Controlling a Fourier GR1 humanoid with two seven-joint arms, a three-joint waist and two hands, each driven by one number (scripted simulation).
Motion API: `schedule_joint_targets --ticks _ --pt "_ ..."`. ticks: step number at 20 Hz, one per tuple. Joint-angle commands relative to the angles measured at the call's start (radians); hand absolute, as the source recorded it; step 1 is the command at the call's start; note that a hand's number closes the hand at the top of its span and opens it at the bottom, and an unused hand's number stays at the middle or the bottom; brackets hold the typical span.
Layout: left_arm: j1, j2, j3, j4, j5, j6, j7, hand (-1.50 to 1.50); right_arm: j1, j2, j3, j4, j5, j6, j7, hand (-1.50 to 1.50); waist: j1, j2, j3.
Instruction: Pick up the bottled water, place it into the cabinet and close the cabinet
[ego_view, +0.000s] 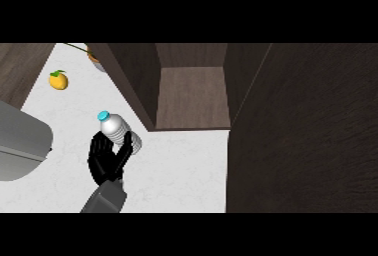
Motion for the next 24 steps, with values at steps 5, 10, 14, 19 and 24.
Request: schedule_joint_targets --ticks 5,10,14,19,24 --pt "-0.060 -0.003 -0.014 0.050 0.003 0.036 -0.119 1.50 0.060 0.022 -0.001 -0.148 -0.087 0.017 0.047 -1.50 -0.004 -0.004 0.001" --pt "0.016 0.048 -0.190 0.042 -0.151 -0.263 0.040 1.50 -0.015 0.012 -0.014 -0.052 -0.070 0.005 0.009 -1.50 0.008 -0.003 0.001" --pt "0.066 0.073 -0.239 -0.044 -0.188 -0.325 0.028 1.50 0.058 0.024 0.004 -0.099 -0.053 0.026 -0.009 -1.50 0.011 -0.010 0.002" --pt "0.061 0.124 -0.253 -0.217 -0.171 -0.312 0.168 1.50 -0.014 0.010 -0.029 -0.081 -0.078 -0.003 0.033 -1.50 0.029 -0.008 0.003" --pt "0.098 0.087 -0.336 -0.431 -0.213 -0.199 0.272 1.50 -0.034 0.001 -0.051 -0.066 -0.105 -0.004 0.027 -1.50 0.036 -0.010 0.004"
